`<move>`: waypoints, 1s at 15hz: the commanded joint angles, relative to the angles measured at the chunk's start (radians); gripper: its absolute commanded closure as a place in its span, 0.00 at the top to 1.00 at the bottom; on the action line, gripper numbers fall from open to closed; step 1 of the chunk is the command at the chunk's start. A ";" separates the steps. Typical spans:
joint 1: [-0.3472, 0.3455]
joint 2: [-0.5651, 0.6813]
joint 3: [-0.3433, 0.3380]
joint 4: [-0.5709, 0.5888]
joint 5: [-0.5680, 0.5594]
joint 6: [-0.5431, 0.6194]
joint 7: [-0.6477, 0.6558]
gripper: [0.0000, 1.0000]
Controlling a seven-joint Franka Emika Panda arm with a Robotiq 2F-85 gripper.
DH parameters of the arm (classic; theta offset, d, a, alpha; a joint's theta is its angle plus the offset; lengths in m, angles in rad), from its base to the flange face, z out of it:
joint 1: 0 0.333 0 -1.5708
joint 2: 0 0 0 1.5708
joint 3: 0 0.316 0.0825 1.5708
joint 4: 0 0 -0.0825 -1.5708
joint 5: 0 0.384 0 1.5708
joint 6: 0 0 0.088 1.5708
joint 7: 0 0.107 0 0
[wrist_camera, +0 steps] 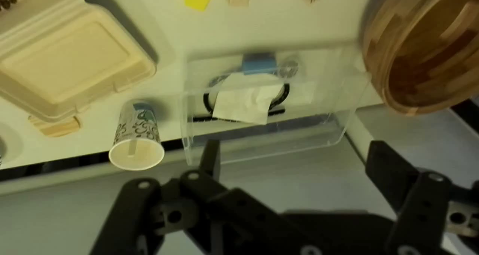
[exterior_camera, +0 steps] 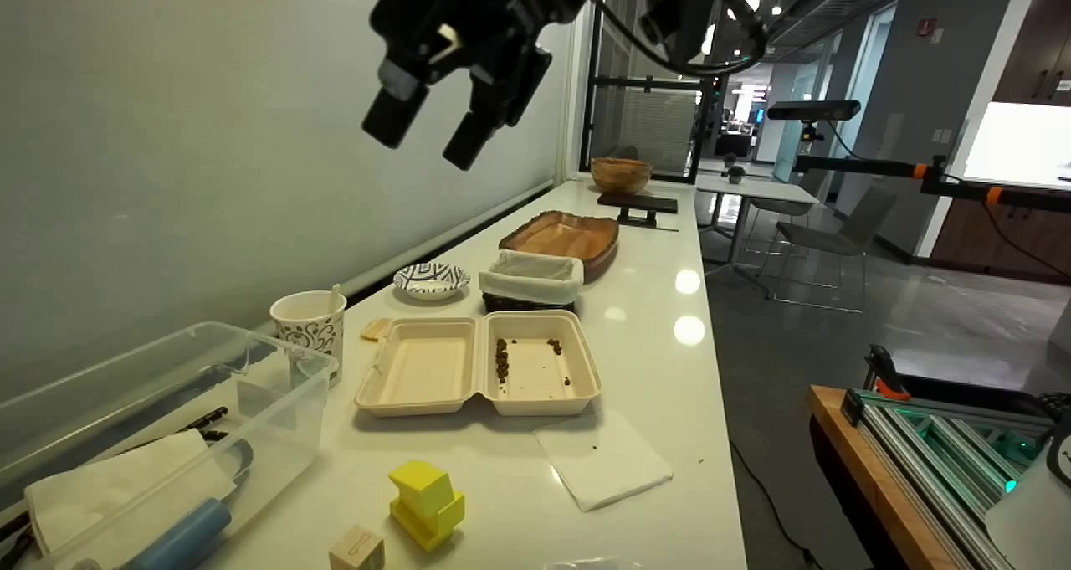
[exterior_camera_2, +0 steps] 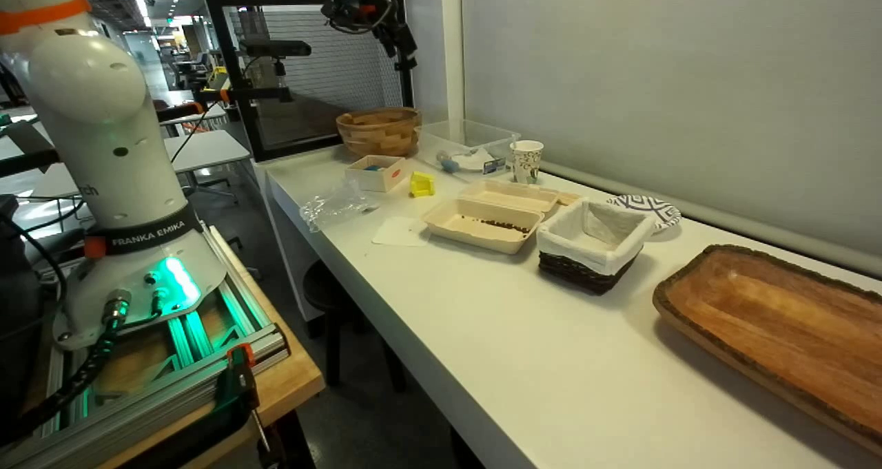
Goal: Remove the plastic spoon from the paper cup and put it in the takeaway pack
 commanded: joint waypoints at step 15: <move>-0.102 0.535 -0.048 0.618 -0.395 -0.306 -0.009 1.00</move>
